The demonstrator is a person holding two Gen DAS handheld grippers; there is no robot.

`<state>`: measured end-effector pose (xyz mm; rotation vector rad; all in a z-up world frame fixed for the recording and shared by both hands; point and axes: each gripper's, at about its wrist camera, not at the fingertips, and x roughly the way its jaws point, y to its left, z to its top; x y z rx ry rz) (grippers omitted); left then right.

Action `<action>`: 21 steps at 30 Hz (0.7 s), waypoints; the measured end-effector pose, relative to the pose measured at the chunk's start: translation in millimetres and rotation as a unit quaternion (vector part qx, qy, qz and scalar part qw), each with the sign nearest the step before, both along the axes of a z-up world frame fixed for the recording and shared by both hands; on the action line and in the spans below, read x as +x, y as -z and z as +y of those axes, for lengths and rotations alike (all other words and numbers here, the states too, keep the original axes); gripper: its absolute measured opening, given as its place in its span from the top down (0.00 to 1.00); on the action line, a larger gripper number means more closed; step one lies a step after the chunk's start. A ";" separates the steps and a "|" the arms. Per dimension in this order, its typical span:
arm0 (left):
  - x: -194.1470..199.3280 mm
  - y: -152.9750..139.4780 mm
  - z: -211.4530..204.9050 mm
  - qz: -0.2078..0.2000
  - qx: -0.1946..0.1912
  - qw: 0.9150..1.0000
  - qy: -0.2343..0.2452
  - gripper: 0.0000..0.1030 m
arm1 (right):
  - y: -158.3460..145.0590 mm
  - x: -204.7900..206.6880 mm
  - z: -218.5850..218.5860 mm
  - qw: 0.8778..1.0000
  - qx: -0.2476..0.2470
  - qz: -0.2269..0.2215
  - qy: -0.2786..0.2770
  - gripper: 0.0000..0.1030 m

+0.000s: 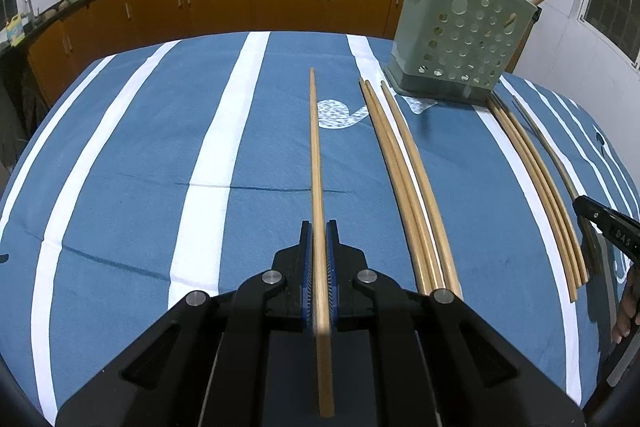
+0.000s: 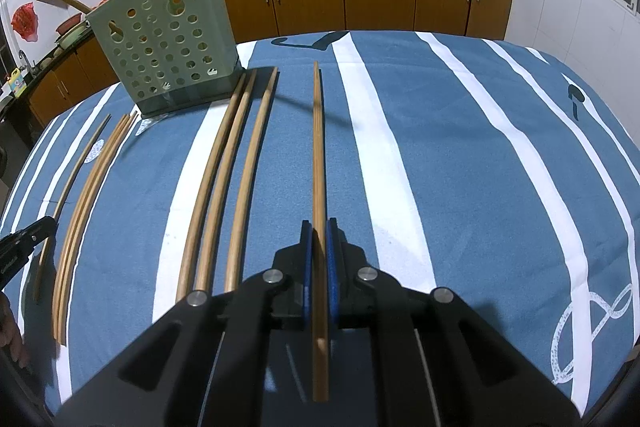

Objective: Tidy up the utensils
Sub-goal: 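Close the right tool on another chopstick while the left tool grasps one too, then lift the right tool's chopstick over the holder while the left tool carries its chopstick there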

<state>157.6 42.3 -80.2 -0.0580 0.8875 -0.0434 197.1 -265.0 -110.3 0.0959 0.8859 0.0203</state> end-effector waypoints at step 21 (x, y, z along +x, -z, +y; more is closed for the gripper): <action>-7.2 -97.9 18.0 -0.139 -0.026 0.990 -0.021 0.93 | -96.5 -13.8 -14.7 0.992 0.018 -0.128 0.012 0.92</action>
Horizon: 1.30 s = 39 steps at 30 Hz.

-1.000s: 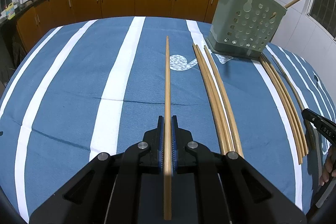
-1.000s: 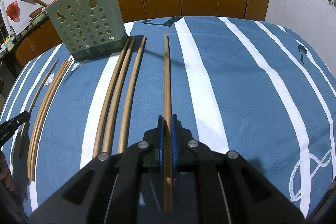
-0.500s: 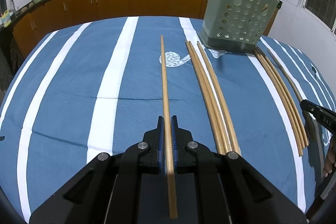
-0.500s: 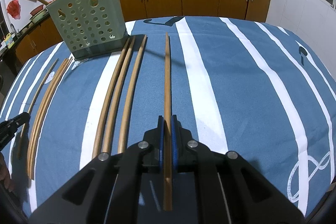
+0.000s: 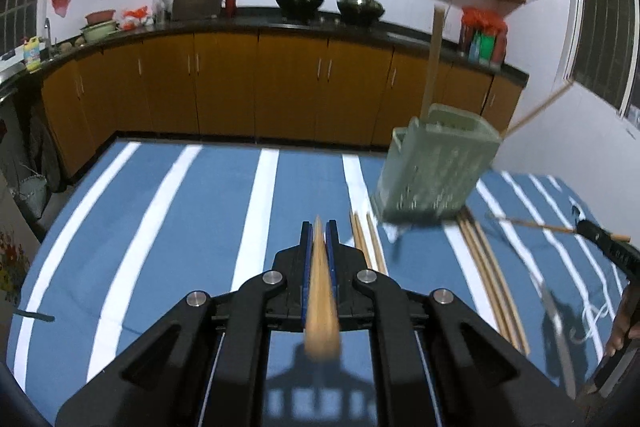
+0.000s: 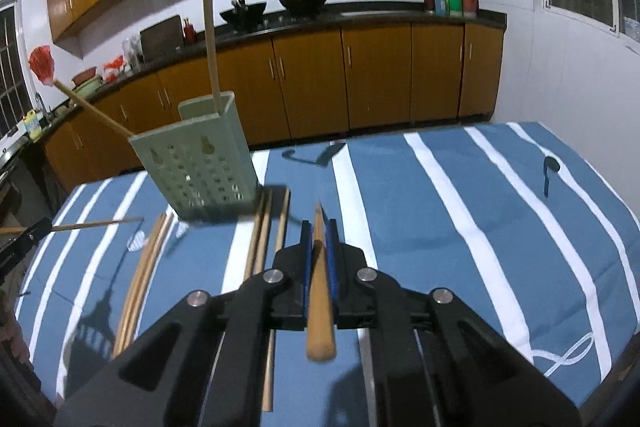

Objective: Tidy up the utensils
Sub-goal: 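Lift the right tool's chopstick over the holder while the left tool carries its chopstick there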

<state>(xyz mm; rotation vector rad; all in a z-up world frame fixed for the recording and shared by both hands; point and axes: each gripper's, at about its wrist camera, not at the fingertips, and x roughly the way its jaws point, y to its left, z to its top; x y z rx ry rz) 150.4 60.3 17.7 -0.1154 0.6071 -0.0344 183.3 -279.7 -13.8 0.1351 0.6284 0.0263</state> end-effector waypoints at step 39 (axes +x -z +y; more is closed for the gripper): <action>78.6 -192.9 -83.3 -0.284 -0.019 0.959 0.005 0.94 | -172.0 60.9 51.4 0.970 0.047 -0.225 -0.074 0.92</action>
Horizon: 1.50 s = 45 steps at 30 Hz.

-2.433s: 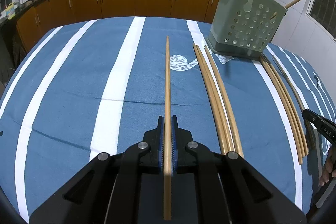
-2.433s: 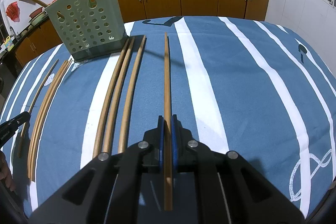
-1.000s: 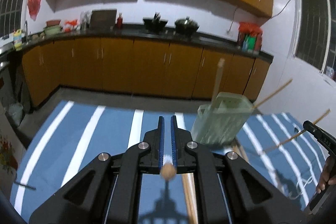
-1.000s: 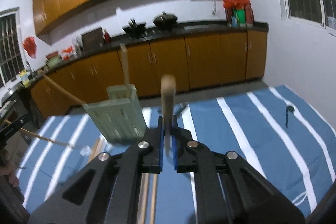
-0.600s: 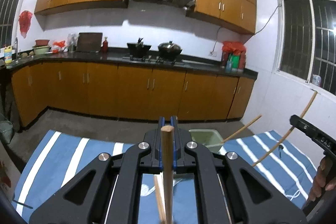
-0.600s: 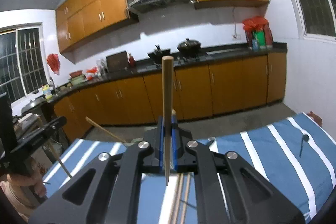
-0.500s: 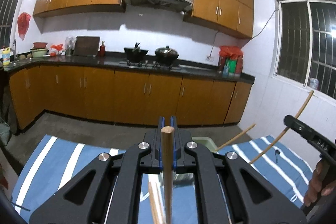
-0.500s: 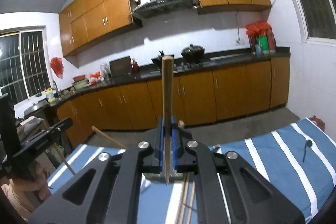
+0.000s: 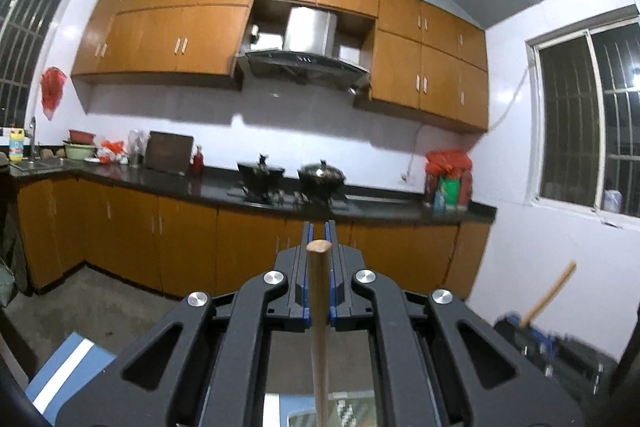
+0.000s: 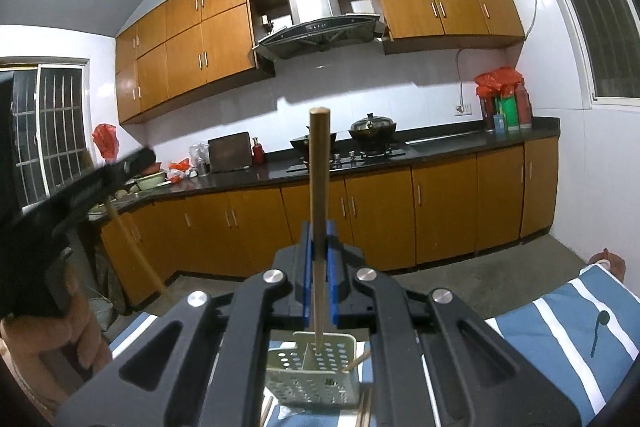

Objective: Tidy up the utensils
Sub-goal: 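Lift the right tool's chopstick over the holder while the left tool carries its chopstick there, then open the right tool over the holder while the left tool releases its chopstick, then close the right tool on a third chopstick while the left tool grasps another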

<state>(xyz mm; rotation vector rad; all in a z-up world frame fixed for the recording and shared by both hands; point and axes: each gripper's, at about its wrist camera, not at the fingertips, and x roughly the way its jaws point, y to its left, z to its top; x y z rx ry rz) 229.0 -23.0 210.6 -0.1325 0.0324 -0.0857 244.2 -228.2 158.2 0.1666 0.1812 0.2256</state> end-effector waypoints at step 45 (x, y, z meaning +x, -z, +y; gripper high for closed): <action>-82.6 216.0 73.1 0.303 0.042 0.951 -0.036 0.60 | 216.9 -67.2 -22.0 0.961 -0.045 0.274 0.004 0.78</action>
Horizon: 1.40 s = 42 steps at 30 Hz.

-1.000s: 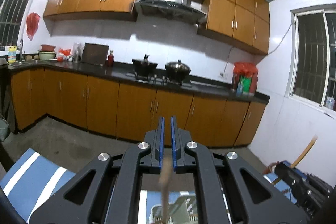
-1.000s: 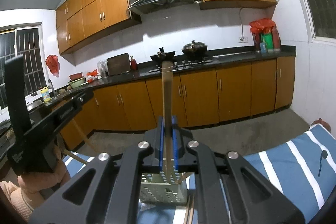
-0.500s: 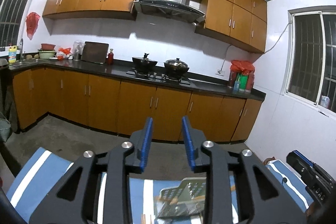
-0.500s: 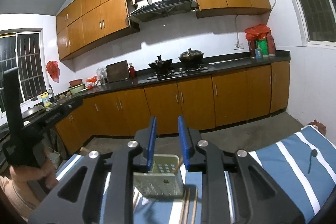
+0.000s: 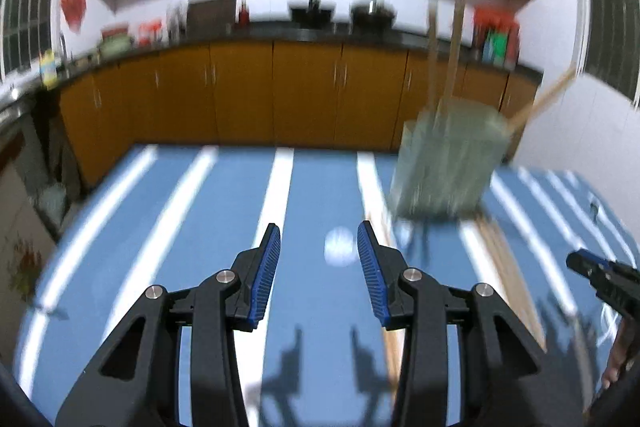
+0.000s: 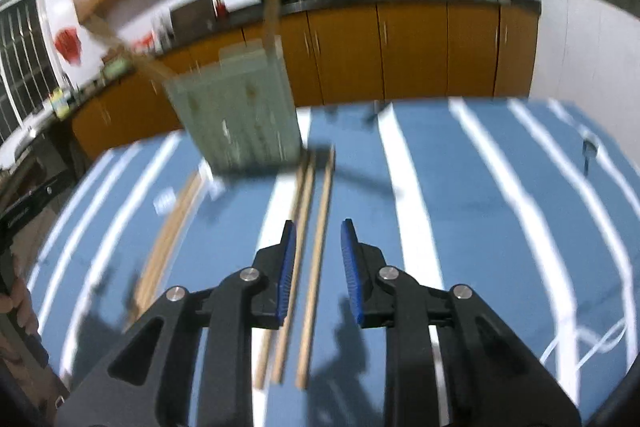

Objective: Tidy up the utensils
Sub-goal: 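Close the right tool on a third chopstick while the left tool grasps another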

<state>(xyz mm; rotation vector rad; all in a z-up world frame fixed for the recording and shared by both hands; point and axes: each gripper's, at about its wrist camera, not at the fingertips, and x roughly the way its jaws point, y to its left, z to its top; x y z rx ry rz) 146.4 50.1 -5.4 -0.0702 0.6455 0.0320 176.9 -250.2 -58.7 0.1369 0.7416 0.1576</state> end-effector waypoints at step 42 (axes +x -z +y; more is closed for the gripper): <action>-7.9 77.1 -54.6 0.121 0.002 0.988 0.095 0.92 | 49.2 3.7 -10.5 0.997 -0.029 0.069 0.033 0.92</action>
